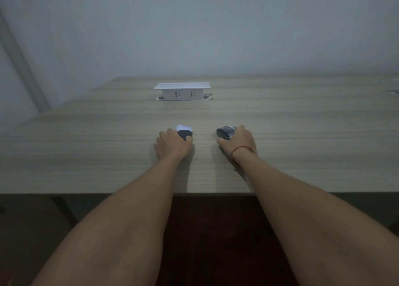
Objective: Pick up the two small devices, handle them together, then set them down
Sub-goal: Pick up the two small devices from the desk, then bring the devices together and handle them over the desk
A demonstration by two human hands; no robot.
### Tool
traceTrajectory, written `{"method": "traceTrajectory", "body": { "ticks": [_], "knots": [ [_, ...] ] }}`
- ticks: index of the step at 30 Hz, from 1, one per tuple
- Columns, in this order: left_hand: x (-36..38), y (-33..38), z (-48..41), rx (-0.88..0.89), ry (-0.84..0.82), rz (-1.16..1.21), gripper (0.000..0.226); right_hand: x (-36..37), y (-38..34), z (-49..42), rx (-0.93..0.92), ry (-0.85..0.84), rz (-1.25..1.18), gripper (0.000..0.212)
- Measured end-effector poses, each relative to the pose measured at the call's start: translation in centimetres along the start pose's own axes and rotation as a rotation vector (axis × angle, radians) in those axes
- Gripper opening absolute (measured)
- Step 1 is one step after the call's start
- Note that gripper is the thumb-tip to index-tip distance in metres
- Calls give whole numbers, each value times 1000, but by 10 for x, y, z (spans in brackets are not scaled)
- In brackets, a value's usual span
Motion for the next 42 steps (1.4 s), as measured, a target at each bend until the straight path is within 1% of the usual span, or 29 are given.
{"method": "traceTrajectory", "body": {
  "ticks": [5, 9, 11, 13, 16, 18, 20, 22, 25, 31, 35, 38, 42],
  "knots": [
    [-1, 0, 5, 16, -36, -13, 45, 2, 6, 14, -26, -57, -61, 74],
    [-3, 1, 6, -12, -46, 59, 44, -3, 5, 23, -86, -84, -9, 70],
    [-2, 1, 10, 3, -29, 151, 40, -4, 4, 24, -116, -95, 3, 67],
    [-3, 1, 15, 19, -7, 305, 36, -4, 5, 26, -138, -102, 1, 63],
    [-5, -1, 21, 33, 10, 529, 39, -5, 6, 27, -152, -102, -30, 62],
    [-7, -3, 24, 10, 16, 630, 41, -6, 7, 27, -154, -107, -41, 63],
    [-9, -3, 24, 2, 34, 679, 39, -6, 8, 28, -155, -112, -46, 63],
    [-12, 1, 23, 17, 59, 670, 35, -6, 8, 28, -158, -111, -53, 62],
    [-18, 13, 23, 57, 85, 664, 35, -4, 8, 27, -166, -108, -61, 60],
    [-30, 56, 22, 238, 120, 668, 31, -2, 10, 23, -174, -94, -64, 57],
    [-19, 80, 30, 357, 77, 596, 31, 0, 10, 21, -171, -92, -82, 48],
    [-10, 80, 32, 357, 65, 531, 31, 3, 11, 20, -167, -104, -94, 46],
    [-9, 69, 30, 297, 50, 403, 32, 2, 13, 17, -179, -74, -92, 54]
  ]
}}
Point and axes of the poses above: each hand's wrist, its own z-axis away from the middle knuckle, its own x-axis out of the palm, y = z × x, the point moved 5 cm from there along -z, towards the middle knuckle, and after that the axes turned 1 degree about x, right-handed, at the moved point
